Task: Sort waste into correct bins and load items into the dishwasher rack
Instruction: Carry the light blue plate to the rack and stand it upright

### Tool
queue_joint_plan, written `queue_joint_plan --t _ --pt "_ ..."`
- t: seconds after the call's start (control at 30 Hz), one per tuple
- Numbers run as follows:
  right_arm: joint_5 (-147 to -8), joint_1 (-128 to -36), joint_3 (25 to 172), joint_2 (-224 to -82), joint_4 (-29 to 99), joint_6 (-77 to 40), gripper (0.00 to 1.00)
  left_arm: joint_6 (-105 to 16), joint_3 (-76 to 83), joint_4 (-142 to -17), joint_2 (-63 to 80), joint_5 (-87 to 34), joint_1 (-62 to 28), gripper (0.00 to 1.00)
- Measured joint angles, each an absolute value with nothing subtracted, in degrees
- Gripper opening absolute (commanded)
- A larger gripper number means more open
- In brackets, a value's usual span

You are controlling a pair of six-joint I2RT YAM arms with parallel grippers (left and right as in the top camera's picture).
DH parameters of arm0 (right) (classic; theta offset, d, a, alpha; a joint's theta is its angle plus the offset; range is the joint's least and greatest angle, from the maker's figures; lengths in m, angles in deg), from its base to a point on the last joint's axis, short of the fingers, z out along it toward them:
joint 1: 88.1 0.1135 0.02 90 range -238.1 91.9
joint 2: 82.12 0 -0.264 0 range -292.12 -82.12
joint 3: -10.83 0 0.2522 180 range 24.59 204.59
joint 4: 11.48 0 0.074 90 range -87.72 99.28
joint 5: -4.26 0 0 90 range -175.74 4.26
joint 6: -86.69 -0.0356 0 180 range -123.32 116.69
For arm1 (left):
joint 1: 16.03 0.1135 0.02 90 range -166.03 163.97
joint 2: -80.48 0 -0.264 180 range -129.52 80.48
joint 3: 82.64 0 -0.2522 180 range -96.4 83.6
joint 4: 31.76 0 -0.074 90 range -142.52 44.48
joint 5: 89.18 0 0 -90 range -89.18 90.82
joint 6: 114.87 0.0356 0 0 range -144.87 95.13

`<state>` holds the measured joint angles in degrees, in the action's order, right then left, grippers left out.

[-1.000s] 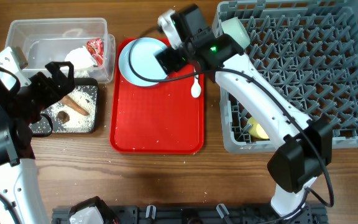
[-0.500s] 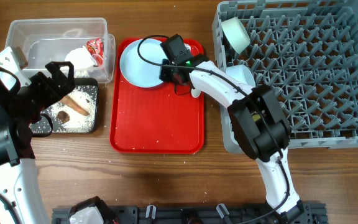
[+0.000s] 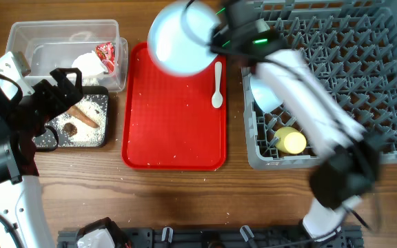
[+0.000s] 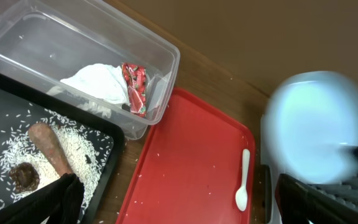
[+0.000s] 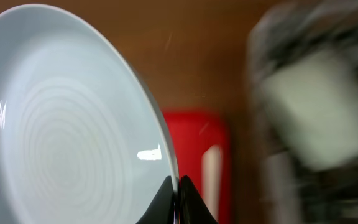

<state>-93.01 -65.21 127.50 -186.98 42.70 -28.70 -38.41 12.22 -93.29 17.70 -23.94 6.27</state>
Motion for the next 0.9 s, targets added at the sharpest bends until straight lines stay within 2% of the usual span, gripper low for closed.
queue_joint_plan --t 0.13,0.23,0.37,0.5,0.7,0.77,0.8,0.83,0.87,0.9 --pt "-108.3 -75.8 129.8 -173.3 46.9 -12.8 0.04 -38.4 12.2 -93.3 17.7 -23.9 6.3 1.00" --pt "-113.6 -83.0 127.6 -176.0 46.4 2.4 0.04 -38.4 12.2 -93.3 17.7 -24.0 6.3 1.00" --pt "-119.7 -85.3 126.4 -182.5 43.2 13.4 0.04 -38.4 12.2 -93.3 17.7 -24.0 6.3 1.00" --pt "-122.6 -85.2 126.3 -187.1 42.2 19.3 0.04 -38.4 12.2 -93.3 17.7 -24.0 6.3 1.00" --pt "-124.6 -84.5 126.3 -193.1 42.2 21.1 0.04 -38.4 12.2 -93.3 17.7 -23.9 6.3 1.00" --pt "-124.6 -83.1 126.3 -193.2 42.1 21.4 0.08 -38.4 12.2 -93.3 17.7 -23.9 6.3 1.00" --pt "-124.6 -82.2 126.3 -193.2 42.0 21.5 0.26 -38.4 12.2 -93.3 17.7 -23.9 6.3 1.00" --pt "-124.6 -81.2 126.3 -193.2 42.1 21.7 0.63 -38.4 12.2 -93.3 17.7 -24.0 6.3 1.00" --pt "-124.6 -80.0 126.3 -193.2 42.0 21.7 0.79 -38.4 12.2 -93.3 17.7 -23.9 6.3 1.00" --pt "-124.6 -79.5 126.3 -193.2 42.0 21.9 0.85 -38.4 12.2 -93.3 17.7 -23.9 6.3 1.00"
